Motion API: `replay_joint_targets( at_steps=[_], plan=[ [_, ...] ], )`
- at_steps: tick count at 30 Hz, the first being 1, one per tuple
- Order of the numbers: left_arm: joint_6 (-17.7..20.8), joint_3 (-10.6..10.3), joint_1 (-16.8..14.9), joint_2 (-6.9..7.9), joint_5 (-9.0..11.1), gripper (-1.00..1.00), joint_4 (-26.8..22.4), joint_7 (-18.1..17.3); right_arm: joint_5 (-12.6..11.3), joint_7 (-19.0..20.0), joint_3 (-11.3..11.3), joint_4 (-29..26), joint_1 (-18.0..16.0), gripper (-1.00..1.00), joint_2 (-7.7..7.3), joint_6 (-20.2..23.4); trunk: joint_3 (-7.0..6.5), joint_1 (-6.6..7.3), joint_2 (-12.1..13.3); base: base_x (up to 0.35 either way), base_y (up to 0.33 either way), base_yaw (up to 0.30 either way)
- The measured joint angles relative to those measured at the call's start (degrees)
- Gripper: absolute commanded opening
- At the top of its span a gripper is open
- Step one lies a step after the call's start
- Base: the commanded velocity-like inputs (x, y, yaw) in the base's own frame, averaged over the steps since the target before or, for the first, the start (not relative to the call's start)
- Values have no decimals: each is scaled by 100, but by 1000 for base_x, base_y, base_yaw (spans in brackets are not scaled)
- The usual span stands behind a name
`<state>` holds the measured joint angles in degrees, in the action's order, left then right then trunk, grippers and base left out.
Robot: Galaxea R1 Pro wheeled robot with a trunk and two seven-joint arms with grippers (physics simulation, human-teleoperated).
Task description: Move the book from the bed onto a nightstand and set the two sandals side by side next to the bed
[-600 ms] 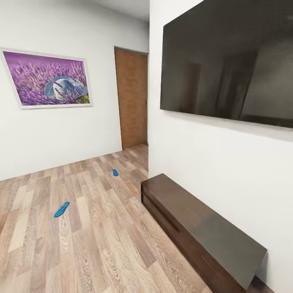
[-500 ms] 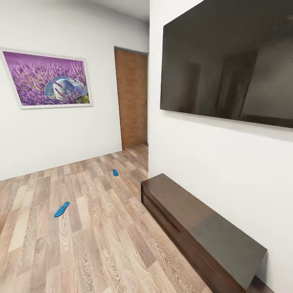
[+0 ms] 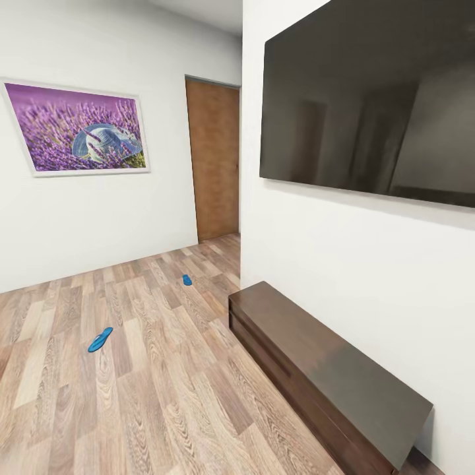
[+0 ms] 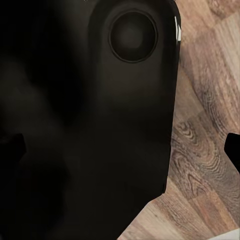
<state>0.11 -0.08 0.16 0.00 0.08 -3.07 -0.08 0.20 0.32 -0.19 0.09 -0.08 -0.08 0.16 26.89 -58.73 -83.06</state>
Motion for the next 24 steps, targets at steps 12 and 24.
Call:
replay_joint_targets(
  at_steps=[12, 24],
  plan=[
    [-156, 8, 0, 13, -18, 100, -157, 0, -22, -6, -21, -97, -6, 100, -15, -164, -1, 0, 0, 0, 0, 0],
    [-1091, 6, -46, -77, -15, 100, -2460, 41, -35, -16, -39, -1713, -36, 100, -64, -572, -4, 0, 1, 0, 0, 0]
  ],
)
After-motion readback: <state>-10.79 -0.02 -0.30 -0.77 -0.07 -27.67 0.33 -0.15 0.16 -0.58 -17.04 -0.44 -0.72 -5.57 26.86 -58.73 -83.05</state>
